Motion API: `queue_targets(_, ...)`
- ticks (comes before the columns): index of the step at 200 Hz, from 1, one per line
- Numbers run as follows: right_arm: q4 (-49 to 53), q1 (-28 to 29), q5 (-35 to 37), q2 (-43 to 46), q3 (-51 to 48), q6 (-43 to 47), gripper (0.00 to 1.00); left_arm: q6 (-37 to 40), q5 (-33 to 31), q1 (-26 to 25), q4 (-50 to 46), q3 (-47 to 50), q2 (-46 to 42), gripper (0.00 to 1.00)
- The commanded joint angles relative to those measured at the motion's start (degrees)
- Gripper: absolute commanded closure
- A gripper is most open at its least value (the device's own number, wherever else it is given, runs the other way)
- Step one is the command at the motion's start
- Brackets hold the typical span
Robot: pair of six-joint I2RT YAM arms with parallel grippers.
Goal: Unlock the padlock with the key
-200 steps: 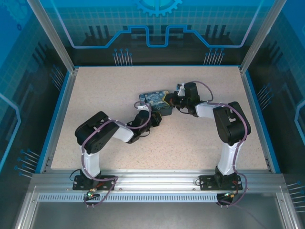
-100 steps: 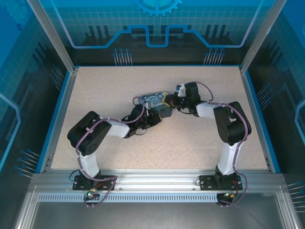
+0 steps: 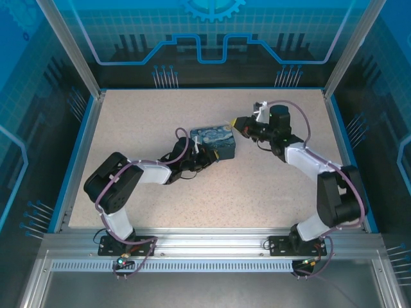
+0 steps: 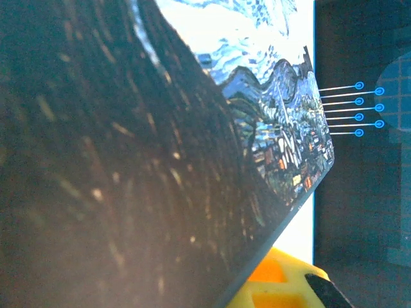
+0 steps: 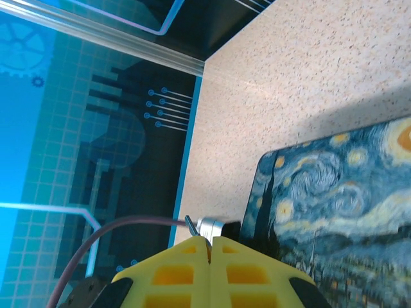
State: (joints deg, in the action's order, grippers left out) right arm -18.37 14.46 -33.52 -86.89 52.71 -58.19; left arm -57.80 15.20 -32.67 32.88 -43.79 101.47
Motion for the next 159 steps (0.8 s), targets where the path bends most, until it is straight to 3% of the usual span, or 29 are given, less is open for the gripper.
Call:
queue_targets(1, 0.8, -0.3, -0.8, 4.2, -6.5, -0.4, 1.0, -3.3, 3.0, 0.9, 3.8, -0.9, -2.7, 1.0)
queue_targets(76, -0.5, 1.0, 2.0, 20.2, -23.6, -4.4, 1.0, -14.1, 6.7, 2.2, 13.3, -0.9, -2.3, 1.0)
queue_targets(125, -6.3, 3.9, 4.0, 20.3, -27.1, -11.2, 1.0, -21.1, 7.5, 2.9, 21.1, 0.6, -1.6, 1.0)
queue_targets(159, -11.5, 5.5, 5.3, 17.0, -27.4, -14.7, 1.0, -21.9, 8.0, 3.1, 21.7, 0.4, -1.8, 1.0)
